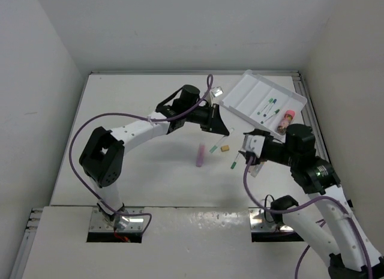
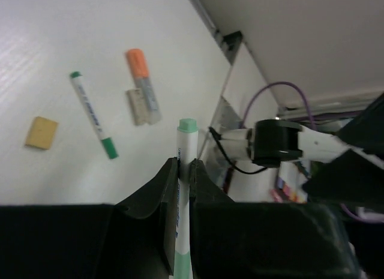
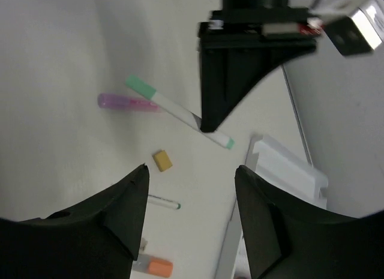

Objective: Sort the stationery into containers
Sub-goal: Pass the stationery from the left arm to the right, then place the stationery into the container, then grab a piece of stationery with the left arm, then pass the stationery from the left arm to the right

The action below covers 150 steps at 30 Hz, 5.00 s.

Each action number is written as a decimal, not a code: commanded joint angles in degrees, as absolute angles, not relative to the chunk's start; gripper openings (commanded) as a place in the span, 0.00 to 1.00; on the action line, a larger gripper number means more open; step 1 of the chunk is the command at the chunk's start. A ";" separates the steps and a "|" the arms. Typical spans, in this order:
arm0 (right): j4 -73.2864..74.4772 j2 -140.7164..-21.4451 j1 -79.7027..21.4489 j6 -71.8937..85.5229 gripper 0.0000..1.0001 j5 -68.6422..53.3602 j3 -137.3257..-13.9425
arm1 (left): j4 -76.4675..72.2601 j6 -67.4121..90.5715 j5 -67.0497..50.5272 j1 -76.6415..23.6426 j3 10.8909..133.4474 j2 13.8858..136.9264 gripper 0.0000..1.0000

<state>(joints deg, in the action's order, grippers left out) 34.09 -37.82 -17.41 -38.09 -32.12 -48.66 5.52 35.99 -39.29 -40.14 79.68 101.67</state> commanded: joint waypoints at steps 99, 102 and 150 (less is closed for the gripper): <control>26.99 -67.95 22.24 21.36 0.57 -14.06 -64.52 | 25.66 17.14 1.82 -59.76 110.91 135.52 0.56; 26.98 -67.24 21.45 20.40 0.57 -14.41 -64.34 | 27.24 16.52 4.64 -60.90 112.93 137.81 0.47; 31.12 -45.00 -27.86 -81.12 0.58 -28.74 -42.28 | -25.49 70.22 -47.81 -43.68 78.05 108.72 0.00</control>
<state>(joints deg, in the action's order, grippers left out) 35.00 -44.56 -27.03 -76.53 -29.52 -42.13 -20.93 68.27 -46.00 -43.20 78.22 110.13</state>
